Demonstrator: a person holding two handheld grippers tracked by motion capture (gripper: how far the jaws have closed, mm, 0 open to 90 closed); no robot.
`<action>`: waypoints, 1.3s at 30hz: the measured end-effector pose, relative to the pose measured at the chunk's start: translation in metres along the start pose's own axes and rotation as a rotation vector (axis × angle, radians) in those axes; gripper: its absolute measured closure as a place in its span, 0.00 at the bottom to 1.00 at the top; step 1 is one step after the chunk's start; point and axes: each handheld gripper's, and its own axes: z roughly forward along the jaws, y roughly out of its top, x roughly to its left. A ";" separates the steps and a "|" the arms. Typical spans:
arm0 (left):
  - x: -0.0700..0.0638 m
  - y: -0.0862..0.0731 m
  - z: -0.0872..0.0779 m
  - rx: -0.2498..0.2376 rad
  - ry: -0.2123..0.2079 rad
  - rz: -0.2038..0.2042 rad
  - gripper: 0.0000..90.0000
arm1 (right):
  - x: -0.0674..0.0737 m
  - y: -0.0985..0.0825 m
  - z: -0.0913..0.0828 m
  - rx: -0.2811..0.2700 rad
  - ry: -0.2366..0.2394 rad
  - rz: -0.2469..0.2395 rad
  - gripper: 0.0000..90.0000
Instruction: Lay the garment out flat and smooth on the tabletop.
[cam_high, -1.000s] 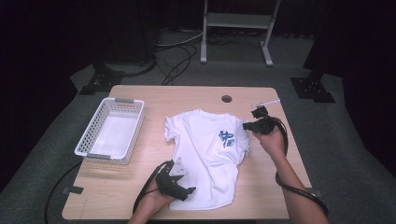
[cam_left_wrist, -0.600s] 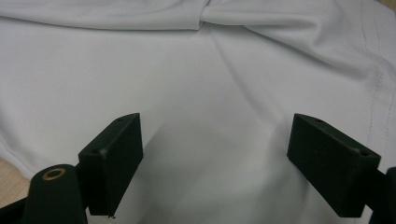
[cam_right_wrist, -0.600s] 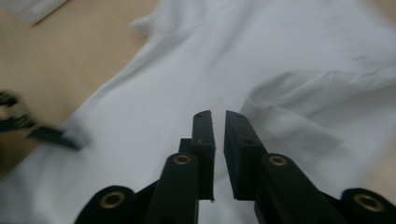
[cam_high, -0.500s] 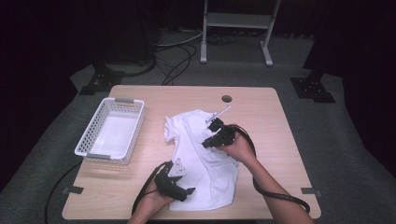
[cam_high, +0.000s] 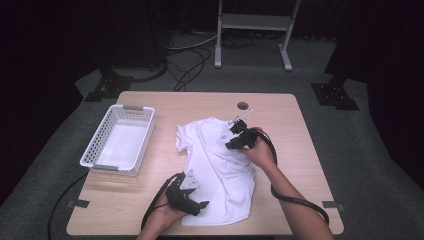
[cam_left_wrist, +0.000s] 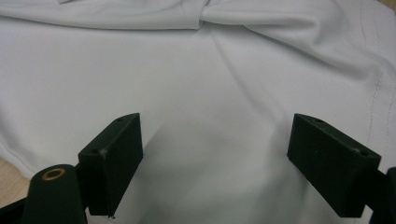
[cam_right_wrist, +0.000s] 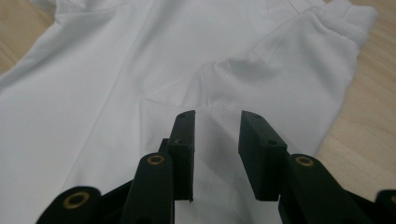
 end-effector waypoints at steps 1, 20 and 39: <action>0.000 0.000 0.000 0.000 -0.001 0.000 0.20 | -0.001 0.000 0.002 0.005 -0.003 -0.002 0.73; -0.001 -0.001 0.000 -0.004 0.003 -0.003 0.20 | 0.003 -0.004 0.010 0.012 -0.057 -0.015 0.95; -0.001 -0.001 0.000 -0.003 0.006 -0.007 0.19 | -0.035 -0.016 -0.040 -0.058 -0.134 0.076 0.95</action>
